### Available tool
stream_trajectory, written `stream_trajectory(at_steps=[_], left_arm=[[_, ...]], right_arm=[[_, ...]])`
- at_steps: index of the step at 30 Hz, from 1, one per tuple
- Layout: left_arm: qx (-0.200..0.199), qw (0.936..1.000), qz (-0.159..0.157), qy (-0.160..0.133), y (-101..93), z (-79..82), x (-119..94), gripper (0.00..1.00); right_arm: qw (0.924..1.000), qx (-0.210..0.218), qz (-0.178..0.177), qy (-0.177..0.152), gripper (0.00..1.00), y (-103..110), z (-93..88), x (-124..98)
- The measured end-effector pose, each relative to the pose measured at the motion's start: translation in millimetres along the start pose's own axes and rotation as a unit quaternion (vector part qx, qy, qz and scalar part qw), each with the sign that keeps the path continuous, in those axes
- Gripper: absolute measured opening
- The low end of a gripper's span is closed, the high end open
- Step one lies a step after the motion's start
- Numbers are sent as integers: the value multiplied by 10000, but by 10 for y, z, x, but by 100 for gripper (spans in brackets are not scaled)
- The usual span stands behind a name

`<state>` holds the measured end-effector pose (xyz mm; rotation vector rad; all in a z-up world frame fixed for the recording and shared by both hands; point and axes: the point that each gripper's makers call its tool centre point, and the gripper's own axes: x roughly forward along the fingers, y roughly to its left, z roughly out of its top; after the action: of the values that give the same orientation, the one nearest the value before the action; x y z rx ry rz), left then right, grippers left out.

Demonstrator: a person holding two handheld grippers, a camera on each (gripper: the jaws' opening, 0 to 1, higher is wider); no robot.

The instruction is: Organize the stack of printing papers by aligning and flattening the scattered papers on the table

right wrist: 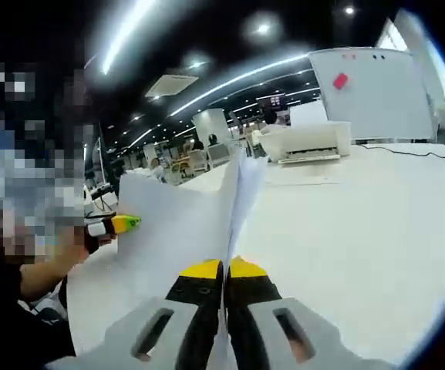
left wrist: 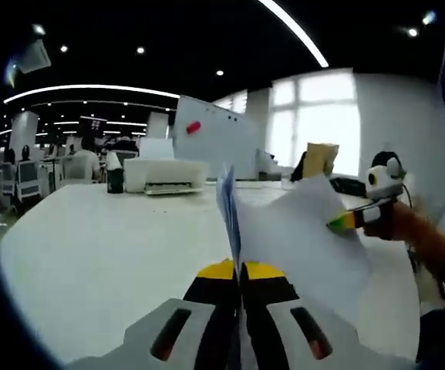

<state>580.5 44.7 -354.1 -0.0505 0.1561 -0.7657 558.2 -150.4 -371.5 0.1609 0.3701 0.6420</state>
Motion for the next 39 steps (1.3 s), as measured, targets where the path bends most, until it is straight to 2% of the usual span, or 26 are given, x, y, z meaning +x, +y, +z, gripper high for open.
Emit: stream_trajectory(at_steps=[3, 8, 14, 16, 18, 20, 22, 26, 28, 34, 36, 38, 39], left_arm=[[76, 10000, 8, 62, -24, -65, 49, 6], [-17, 9998, 95, 184, 19, -189, 94, 6], [-85, 9996, 182, 183, 36, -212, 93, 7], [-130, 9995, 261, 132, 40, -224, 84, 7], [-82, 9993, 352, 124, 46, -237, 78, 8], [65, 9989, 426, 197, 43, -270, 86, 9], [389, 9972, 501, 391, 33, -342, 97, 10], [1139, 9882, 646, 790, 108, -483, 147, 9], [1275, 9862, 669, 821, 110, -496, 159, 9], [1186, 9865, 724, 865, 170, -515, 147, 11], [1338, 9838, 783, 900, 188, -533, 152, 14], [1619, 9776, 945, 961, 243, -544, 149, 19], [1624, 9775, 947, 955, 241, -543, 150, 20]], right_arm=[[9999, -24, -106, 44, 0, -64, -61, 58], [9998, -37, -194, 77, 0, -124, -117, 108], [9997, -13, -240, 10, 0, -190, -145, 138], [9991, -259, -337, -66, 1, -219, -147, 153], [9987, -320, -397, -86, 3, -238, -157, 168], [9978, -439, -494, -56, 5, -267, -174, 177], [9972, -504, -555, 18, 6, -285, -214, 193], [9941, -750, -741, 241, 7, -315, -299, 219], [9926, -847, -821, 288, 8, -346, -313, 220], [9905, -920, -954, 373, 12, -362, -352, 224], [9890, -975, -1039, 395, 15, -378, -365, 223], [9876, -1018, -1127, 396, 18, -399, -369, 213], [9875, -1018, -1141, 395, 19, -401, -370, 211]])
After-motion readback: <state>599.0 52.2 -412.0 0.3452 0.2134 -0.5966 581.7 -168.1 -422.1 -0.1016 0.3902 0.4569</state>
